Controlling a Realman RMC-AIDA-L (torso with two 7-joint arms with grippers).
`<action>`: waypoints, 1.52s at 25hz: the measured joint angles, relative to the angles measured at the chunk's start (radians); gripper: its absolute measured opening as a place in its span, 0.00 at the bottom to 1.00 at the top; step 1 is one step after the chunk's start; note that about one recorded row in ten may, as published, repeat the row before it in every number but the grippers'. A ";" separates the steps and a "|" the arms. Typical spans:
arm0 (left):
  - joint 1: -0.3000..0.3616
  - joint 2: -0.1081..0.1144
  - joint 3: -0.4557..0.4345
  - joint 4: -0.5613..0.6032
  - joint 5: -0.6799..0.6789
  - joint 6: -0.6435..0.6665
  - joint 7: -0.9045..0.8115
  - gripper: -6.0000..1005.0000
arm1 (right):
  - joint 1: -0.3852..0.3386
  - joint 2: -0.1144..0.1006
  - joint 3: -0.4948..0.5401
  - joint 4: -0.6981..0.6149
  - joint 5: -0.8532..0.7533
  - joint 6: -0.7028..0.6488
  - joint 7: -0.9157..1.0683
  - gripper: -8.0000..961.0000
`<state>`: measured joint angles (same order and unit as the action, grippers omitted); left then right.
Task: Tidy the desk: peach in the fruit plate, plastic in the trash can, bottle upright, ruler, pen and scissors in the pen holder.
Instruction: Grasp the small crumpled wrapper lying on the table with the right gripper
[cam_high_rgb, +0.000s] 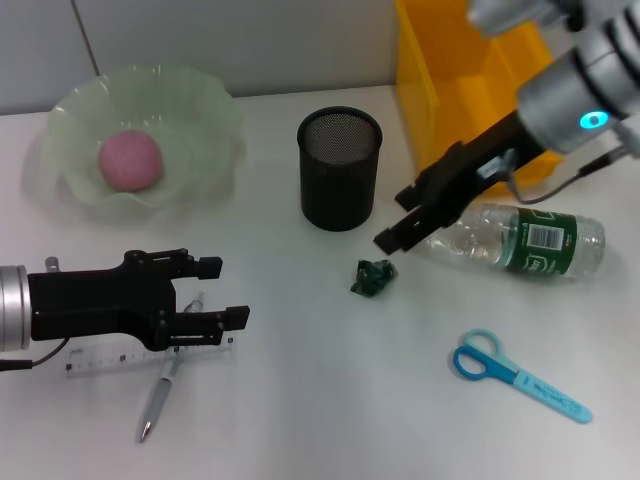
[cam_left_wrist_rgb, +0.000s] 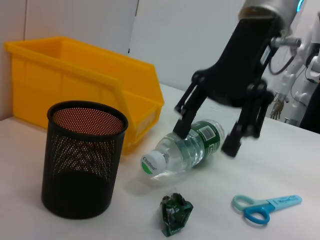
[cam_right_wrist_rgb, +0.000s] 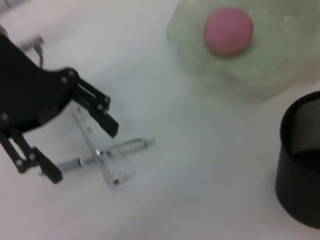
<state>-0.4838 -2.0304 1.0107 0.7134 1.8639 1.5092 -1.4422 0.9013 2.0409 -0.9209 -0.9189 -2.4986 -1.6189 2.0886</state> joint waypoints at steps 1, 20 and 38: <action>0.000 0.000 0.000 0.000 0.000 -0.001 -0.001 0.79 | 0.011 0.002 -0.020 0.020 -0.008 0.019 0.000 0.79; 0.007 -0.001 0.000 0.000 0.002 -0.002 -0.002 0.79 | 0.022 0.038 -0.326 0.153 -0.030 0.293 0.007 0.76; 0.002 -0.001 0.000 0.000 0.003 -0.003 -0.001 0.79 | 0.032 0.042 -0.374 0.214 -0.026 0.355 -0.002 0.74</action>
<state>-0.4815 -2.0310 1.0109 0.7133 1.8668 1.5063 -1.4434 0.9333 2.0831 -1.2947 -0.7050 -2.5242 -1.2642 2.0862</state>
